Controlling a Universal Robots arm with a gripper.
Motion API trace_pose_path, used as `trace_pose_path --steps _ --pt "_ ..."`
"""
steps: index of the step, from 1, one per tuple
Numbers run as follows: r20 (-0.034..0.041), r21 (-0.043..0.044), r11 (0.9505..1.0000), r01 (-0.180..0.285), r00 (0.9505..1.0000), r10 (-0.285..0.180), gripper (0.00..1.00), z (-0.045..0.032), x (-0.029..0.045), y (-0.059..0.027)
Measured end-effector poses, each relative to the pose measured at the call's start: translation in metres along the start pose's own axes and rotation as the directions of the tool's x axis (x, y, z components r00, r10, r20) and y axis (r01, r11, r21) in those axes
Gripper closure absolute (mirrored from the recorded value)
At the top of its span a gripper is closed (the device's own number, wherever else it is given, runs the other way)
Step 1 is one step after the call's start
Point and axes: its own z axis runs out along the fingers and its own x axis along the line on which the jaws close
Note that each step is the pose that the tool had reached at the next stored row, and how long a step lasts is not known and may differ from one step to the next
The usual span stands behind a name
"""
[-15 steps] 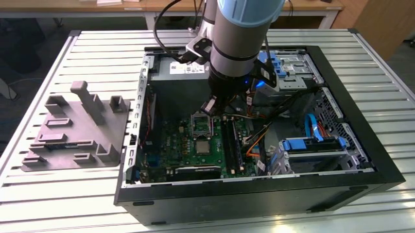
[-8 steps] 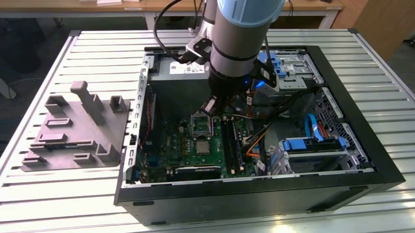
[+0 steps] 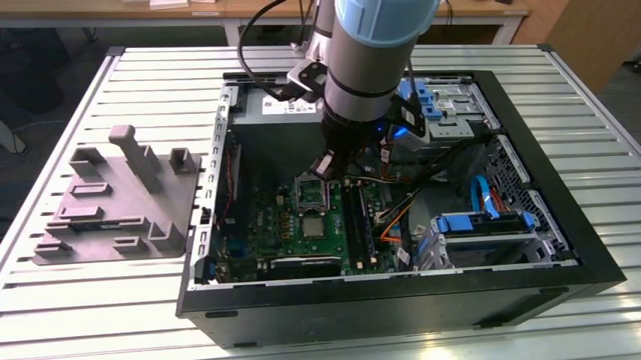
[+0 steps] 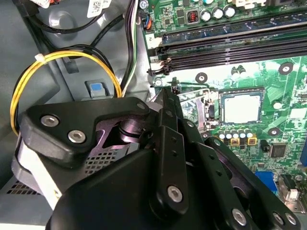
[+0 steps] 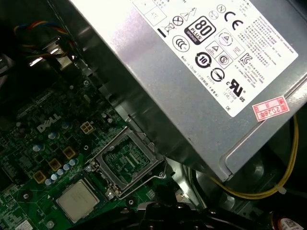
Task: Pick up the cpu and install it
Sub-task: 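Close the cpu cover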
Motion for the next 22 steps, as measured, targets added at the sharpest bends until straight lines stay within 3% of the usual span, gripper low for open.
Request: trace_pose_path --steps 4,8,9,13,17,22 --pt "0.0063 -0.0059 1.0 0.002 1.0 -0.002 0.89 0.0042 -0.0007 0.0003" --pt "0.0396 -0.0352 0.9994 0.005 0.9992 -0.003 0.89 0.0058 -0.0007 0.0001" --pt "0.0448 -0.0397 0.9992 0.005 0.999 -0.003 0.89 0.0066 -0.0007 -0.0002" --pt "0.0496 -0.0441 0.999 0.005 0.9988 -0.003 0.89 0.0124 -0.0004 -0.0014" --pt "0.0643 -0.0566 0.9984 0.007 0.9979 -0.004 0.89 0.016 -0.0001 -0.0018" --pt "0.0633 -0.0572 0.9983 0.012 0.998 -0.009 0.89 0.0182 0.0001 -0.0023"
